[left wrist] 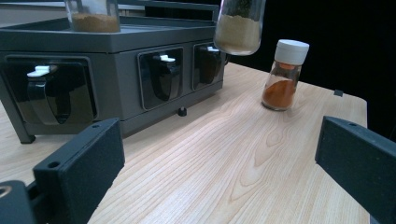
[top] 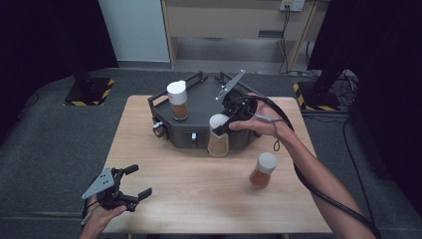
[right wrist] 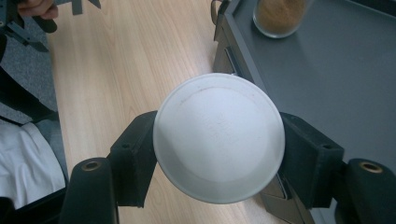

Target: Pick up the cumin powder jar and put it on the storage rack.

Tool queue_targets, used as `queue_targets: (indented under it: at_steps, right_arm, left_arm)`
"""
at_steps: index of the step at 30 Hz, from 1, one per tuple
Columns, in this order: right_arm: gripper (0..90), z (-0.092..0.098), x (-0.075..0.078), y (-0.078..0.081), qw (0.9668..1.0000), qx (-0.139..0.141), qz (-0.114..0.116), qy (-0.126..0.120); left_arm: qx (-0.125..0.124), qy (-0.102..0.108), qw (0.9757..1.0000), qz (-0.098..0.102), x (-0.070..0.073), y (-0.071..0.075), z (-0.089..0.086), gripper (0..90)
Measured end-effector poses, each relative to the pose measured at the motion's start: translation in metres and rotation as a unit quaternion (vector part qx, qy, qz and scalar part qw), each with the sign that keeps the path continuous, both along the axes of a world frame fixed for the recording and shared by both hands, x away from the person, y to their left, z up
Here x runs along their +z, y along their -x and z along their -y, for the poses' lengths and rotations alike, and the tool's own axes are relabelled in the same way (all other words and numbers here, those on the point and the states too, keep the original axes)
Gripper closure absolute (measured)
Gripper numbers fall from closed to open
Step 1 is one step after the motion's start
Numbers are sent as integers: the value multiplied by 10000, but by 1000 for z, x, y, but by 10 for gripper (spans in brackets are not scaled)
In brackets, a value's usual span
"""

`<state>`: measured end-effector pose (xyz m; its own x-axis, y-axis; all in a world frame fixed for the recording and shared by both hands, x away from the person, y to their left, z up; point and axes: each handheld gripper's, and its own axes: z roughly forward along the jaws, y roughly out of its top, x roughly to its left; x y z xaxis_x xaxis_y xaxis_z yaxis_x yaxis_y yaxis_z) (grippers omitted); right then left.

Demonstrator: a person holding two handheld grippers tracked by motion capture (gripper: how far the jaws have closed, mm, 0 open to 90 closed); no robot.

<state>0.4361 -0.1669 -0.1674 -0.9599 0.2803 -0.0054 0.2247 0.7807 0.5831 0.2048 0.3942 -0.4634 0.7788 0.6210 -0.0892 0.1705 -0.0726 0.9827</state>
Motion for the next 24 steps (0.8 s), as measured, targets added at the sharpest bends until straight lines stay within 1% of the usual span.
queue_targets:
  at_steps: [8, 16, 24]
  right_arm:
    - [342, -4, 16, -4, 10000, 8, 6, -15]
    - [342, -6, 34, -9, 9999, -130, 25, -70]
    - [342, -11, 46, -15, 9996, -272, 71, -99]
  left_arm:
    - [0, 17, 10000, -2, 0, 0, -1, 0]
    - [1, 10, 10000, 0, 0, 0, 0, 0]
    - [4, 11, 10000, 7, 0, 0, -1, 0]
